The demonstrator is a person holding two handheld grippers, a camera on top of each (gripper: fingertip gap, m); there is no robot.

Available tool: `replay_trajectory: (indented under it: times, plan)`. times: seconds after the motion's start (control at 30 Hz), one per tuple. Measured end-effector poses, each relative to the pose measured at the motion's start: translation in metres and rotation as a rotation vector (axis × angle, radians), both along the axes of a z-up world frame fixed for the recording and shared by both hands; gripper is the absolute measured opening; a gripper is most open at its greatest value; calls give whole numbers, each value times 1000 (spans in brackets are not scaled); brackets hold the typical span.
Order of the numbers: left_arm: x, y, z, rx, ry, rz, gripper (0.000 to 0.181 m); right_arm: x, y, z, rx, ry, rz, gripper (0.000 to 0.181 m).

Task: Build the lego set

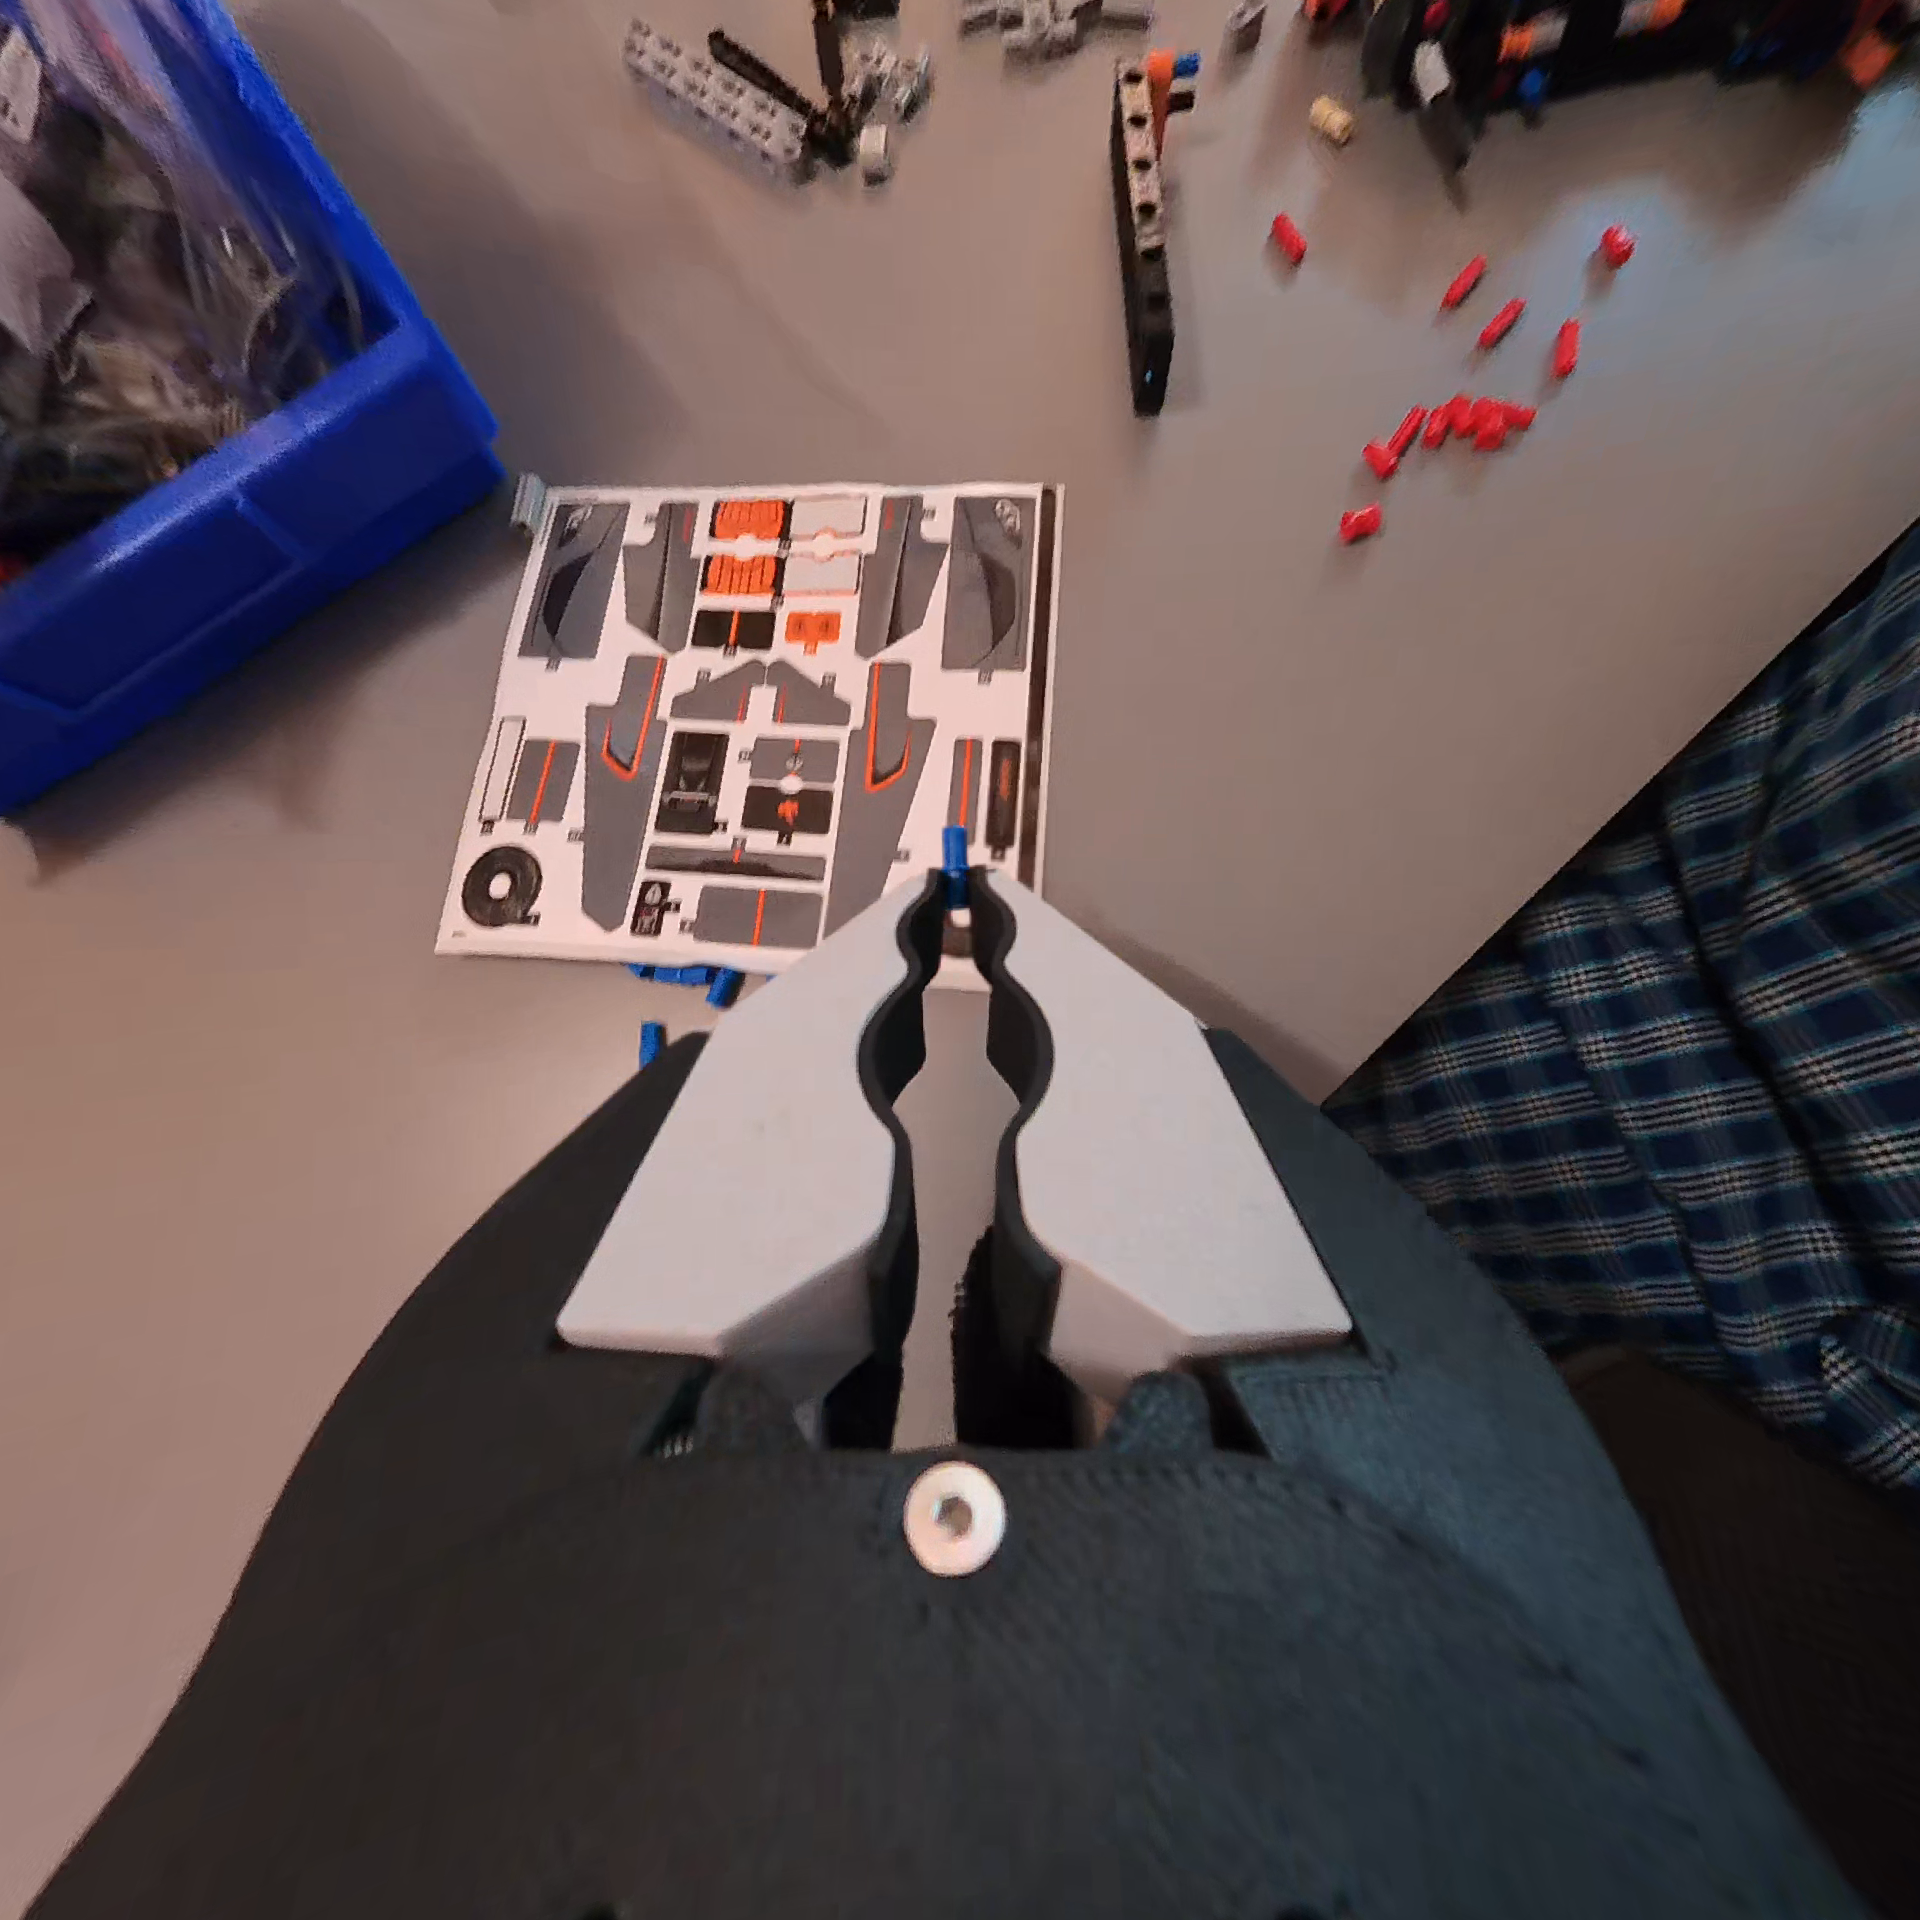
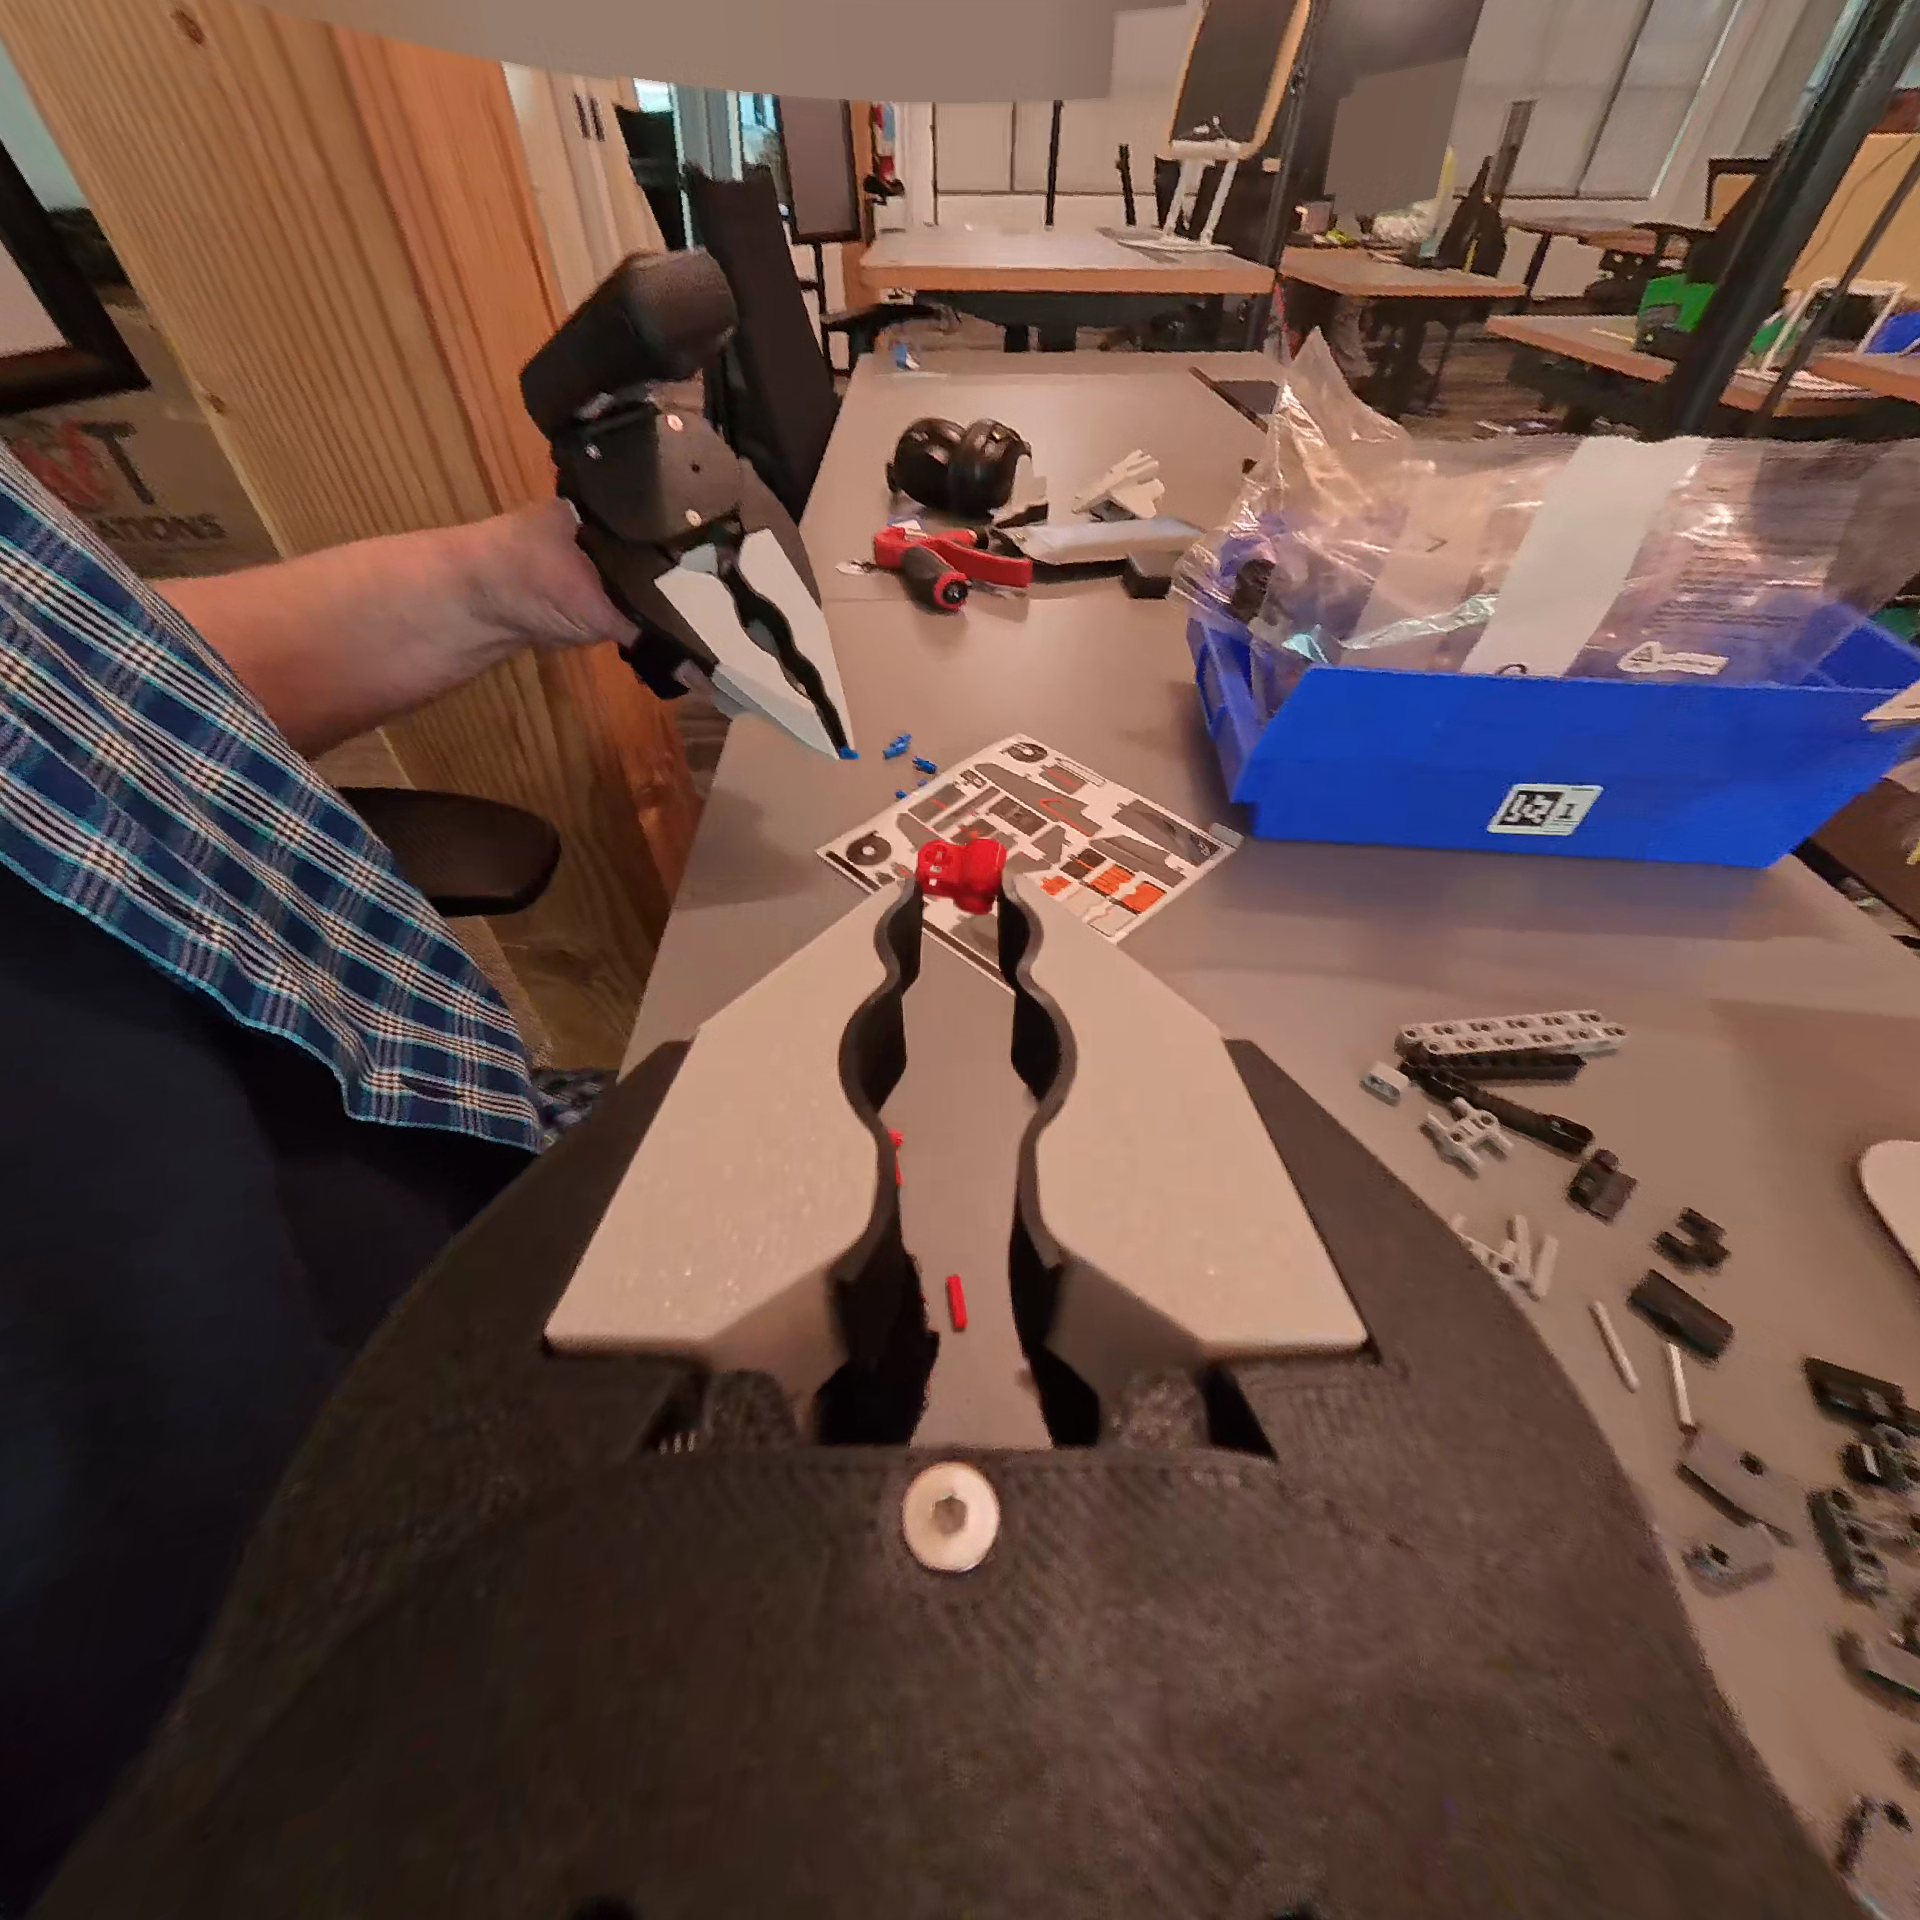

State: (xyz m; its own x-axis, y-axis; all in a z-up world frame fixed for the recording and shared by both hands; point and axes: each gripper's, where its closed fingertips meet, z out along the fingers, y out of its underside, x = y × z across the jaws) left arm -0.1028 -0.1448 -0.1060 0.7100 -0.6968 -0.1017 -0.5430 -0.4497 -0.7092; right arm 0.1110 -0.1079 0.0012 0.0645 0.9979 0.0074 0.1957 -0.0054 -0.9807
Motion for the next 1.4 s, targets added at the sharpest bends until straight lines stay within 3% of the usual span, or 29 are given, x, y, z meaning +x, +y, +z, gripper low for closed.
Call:
replay_trajectory:
  times: [0.63,0.97,1.4]
  plan:
    - [105,32,27,23,-207,-215,4,40,14,5,97,-64,-134,11]
    - [161,58,44,16,-256,-302,4,116,39,21,160,-103,-256,11]
    - [283,95,52,-36,-294,-451,3,190,71,-9,134,-129,-318,5]
